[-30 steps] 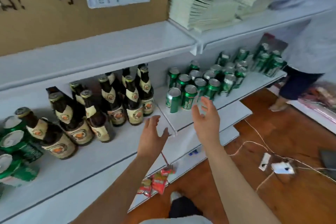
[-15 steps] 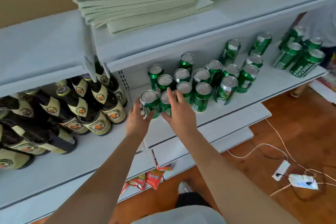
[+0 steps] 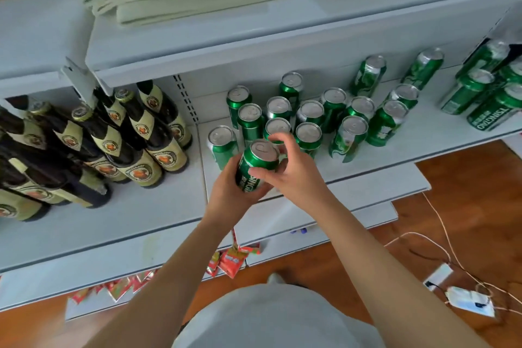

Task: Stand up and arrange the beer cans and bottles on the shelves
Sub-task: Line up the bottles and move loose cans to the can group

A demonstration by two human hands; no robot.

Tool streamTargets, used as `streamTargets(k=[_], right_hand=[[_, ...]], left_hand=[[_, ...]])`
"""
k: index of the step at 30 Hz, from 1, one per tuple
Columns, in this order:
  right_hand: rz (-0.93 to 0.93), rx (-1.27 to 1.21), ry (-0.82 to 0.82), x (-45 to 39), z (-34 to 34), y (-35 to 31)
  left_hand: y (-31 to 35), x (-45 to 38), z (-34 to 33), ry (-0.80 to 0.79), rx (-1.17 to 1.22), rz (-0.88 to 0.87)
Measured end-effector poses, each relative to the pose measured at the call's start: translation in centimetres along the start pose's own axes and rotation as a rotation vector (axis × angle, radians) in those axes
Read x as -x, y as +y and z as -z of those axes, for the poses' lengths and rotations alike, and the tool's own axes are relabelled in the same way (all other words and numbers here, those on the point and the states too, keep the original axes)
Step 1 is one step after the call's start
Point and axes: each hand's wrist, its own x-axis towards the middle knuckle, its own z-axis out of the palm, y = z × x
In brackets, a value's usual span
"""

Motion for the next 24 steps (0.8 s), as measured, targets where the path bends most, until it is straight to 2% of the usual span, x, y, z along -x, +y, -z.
streamTargets(k=[2, 4, 6, 9, 13, 16, 21, 24], right_hand=[[-0.075, -0.093, 0.149, 0.0, 1.1, 1.2], [-0.15, -0.011, 0.385, 0.1, 1.7, 3.5], [-0.21, 0.095, 0.495, 0.1, 1.5, 5.7], [-0.207, 0.214, 0.455, -0.8, 0.3, 8.8], [-0.215, 0.08, 0.425, -2.9, -0.2, 10.3], [-0.197, 0.034, 0.469, -3.1, -0.4, 9.7], [-0.146, -0.046, 0.58, 0.5, -1.4, 6.0], [-0.074, -0.088, 0.54, 2.3, -3.8, 1.7]], left_hand=[[0.6, 0.1, 0.0, -0.056, 0.15, 0.119], [0.6, 0.1, 0.3, -0.116, 0.294, 0.227], [0.6, 0.3, 1.0, -0.146, 0.407, 0.3], [0.0, 0.8, 2.2, -0.183, 0.538, 0.363], [-1.5, 2.0, 3.8, -0.207, 0.611, 0.423], [-2.3, 2.5, 5.4, -0.179, 0.603, 0.421], [-2.5, 3.3, 7.8, -0.1, 0.664, 0.386], [-2.9, 4.3, 10.1, -0.073, 0.641, 0.325]])
